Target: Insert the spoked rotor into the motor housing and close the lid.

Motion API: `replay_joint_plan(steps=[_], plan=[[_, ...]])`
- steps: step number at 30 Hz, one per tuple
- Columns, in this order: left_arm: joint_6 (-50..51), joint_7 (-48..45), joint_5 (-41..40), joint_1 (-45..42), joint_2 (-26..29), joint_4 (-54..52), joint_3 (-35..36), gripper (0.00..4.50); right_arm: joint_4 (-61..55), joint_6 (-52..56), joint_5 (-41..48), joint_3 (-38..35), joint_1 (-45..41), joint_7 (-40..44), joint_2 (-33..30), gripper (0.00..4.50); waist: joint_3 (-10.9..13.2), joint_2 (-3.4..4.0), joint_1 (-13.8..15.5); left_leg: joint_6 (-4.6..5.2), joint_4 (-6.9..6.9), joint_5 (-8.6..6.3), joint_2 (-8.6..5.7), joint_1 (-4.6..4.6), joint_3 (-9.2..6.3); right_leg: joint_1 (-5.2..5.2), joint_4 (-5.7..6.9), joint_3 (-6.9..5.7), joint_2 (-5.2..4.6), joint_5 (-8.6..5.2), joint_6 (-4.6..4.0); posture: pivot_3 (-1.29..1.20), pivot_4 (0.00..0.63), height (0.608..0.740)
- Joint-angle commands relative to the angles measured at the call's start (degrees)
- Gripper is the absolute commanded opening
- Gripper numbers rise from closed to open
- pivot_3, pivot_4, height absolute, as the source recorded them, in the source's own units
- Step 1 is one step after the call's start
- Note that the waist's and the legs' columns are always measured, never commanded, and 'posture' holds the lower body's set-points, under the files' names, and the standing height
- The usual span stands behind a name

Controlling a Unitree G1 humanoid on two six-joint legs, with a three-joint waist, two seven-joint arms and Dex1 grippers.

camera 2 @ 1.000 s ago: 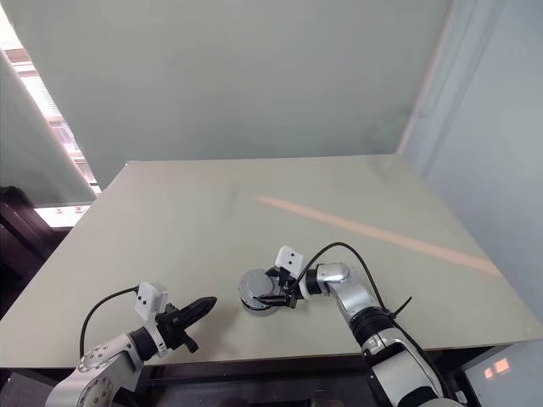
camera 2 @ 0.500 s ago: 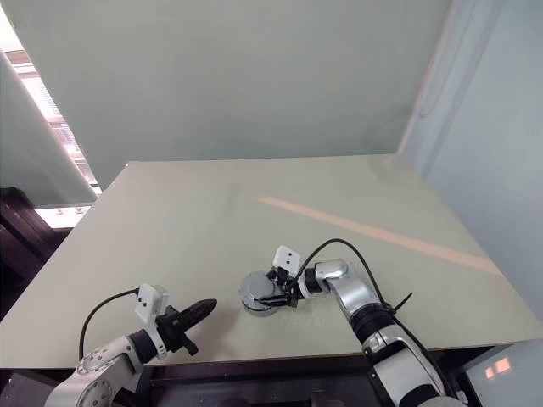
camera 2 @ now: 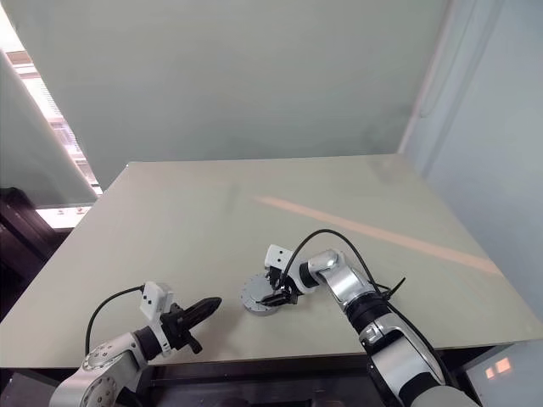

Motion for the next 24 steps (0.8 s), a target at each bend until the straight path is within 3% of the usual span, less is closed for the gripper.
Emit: replay_joint_plan(steps=[1,24], plan=[[-1.06,-0.21,0.03,-0.83,-0.19,-0.54,0.14,0.00,-1.07,2.06,0.05,-1.39,-1.61,-1.54,0.03,3.20,0.00,0.00,-0.01,-0.01,0.00,0.01,0.00,0.00,0.00,0.00,0.00,0.00,0.00,0.00,0.00,0.00,0.000,0.740],[-2.08,-0.35,0.45,-1.75,-1.32,0.75,-0.85,0.00,-3.42,3.36,-3.45,3.60,0.07,-2.13,-2.09,3.20,-0.01,0.01,-0.13,-0.04,0.01,0.03,0.00,0.01,0.00,-0.02,0.05,0.00,0.00,0.02,0.00,0.00,0.000,0.740]])
